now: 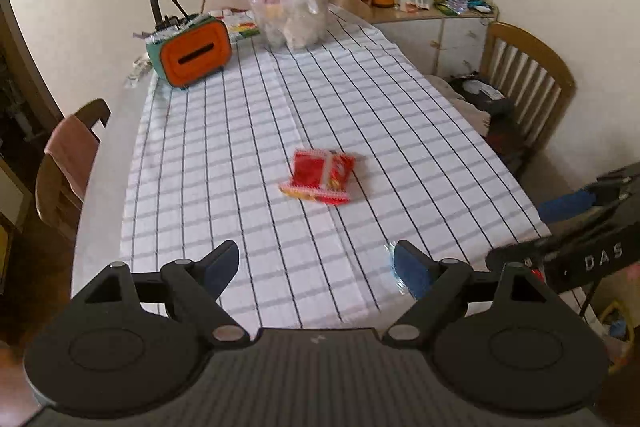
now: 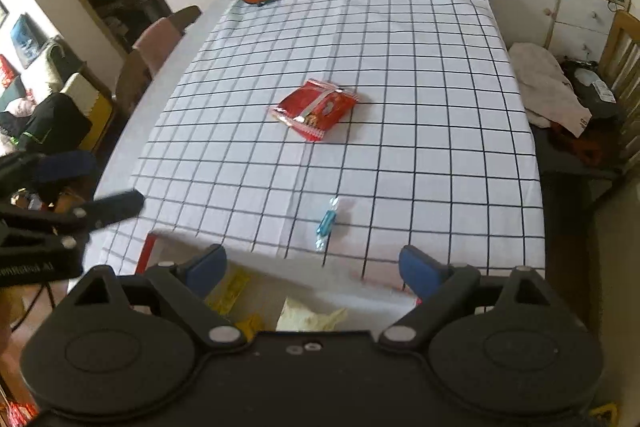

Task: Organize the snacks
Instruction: 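Open both tools and withdraw them toward the last snacks on the table, then grasp the red snack packet with the left tool while the right tool grasps the blue candy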

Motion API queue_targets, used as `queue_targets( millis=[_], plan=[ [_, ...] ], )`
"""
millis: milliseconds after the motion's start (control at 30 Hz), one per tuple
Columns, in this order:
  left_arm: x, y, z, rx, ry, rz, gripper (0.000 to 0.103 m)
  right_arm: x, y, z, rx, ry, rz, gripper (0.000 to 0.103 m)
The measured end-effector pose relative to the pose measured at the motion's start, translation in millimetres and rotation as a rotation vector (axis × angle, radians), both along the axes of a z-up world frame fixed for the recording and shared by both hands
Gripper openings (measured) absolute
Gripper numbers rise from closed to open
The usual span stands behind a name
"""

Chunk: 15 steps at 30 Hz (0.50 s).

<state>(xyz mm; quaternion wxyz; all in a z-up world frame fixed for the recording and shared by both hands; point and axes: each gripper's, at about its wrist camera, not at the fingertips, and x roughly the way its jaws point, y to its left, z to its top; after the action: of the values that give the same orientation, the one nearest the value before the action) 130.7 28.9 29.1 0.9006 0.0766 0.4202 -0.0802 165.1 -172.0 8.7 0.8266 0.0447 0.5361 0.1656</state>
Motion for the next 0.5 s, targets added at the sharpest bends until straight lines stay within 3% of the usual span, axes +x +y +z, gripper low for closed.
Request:
queue_targets(
  millis=[500],
  plan=[
    [100.5, 13.2, -18.9, 0.011, 0.085, -0.014, 0.085, 75.1, 36.1, -57.0, -0.037, 0.197, -0.051, 0.087]
  ],
)
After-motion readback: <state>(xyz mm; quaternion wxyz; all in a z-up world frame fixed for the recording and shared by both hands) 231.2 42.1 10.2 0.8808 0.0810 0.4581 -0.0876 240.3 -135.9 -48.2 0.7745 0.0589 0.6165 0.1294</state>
